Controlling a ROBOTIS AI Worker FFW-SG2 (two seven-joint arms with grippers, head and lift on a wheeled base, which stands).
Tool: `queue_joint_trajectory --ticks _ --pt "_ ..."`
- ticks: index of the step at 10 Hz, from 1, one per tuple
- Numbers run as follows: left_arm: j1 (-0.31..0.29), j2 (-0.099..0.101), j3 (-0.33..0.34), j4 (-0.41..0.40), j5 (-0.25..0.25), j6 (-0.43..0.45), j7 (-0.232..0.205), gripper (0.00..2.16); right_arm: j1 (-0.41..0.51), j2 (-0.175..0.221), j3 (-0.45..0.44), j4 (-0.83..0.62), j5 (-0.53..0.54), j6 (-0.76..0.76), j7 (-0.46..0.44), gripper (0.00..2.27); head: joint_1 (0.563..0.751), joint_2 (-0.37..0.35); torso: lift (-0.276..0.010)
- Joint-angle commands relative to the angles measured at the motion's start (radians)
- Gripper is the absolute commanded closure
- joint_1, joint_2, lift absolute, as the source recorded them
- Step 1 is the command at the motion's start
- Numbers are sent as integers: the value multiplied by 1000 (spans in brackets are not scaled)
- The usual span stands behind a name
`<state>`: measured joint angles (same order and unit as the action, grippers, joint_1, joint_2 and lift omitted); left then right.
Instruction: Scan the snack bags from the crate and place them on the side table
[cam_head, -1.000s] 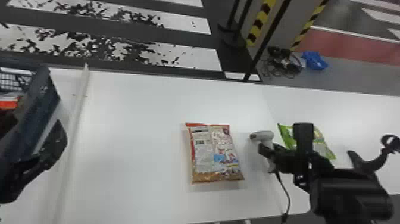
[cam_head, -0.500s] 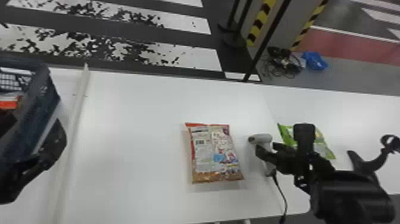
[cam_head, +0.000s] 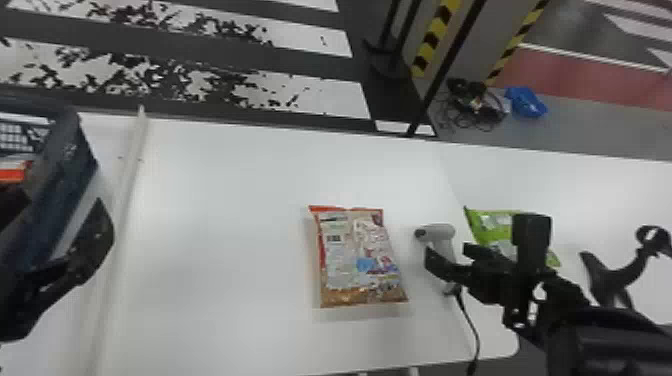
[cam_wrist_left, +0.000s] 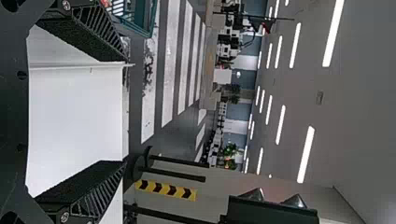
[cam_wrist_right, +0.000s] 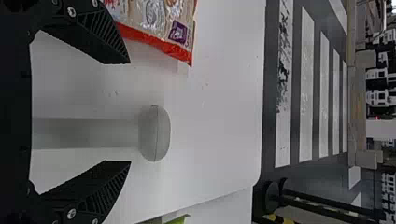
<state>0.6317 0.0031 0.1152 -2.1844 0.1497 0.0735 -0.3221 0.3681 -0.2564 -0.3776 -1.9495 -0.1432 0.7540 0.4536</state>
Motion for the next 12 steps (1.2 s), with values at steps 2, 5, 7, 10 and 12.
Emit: queue_joint_trajectory --ticks 2,5,7,10,12 --pt "2 -6 0 0 -1 3 0 87 11 3 -17 -26 -98 98 82 130 695 -241 -94" --pt "2 -6 -3 2 -1 3 0 87 -14 2 14 -11 -101 181 143 130 695 -189 -94" --pt "3 -6 -3 2 -1 3 0 87 -40 -7 52 27 -73 193 163 130 695 -173 -94" --pt "9 -6 -3 0 -1 -1 -2 87 -47 -9 97 43 -67 218 189 130 695 -143 -94" --pt "14 -6 -2 2 -1 -10 -5 87 -64 -17 137 66 -9 218 206 610 695 -126 -94"
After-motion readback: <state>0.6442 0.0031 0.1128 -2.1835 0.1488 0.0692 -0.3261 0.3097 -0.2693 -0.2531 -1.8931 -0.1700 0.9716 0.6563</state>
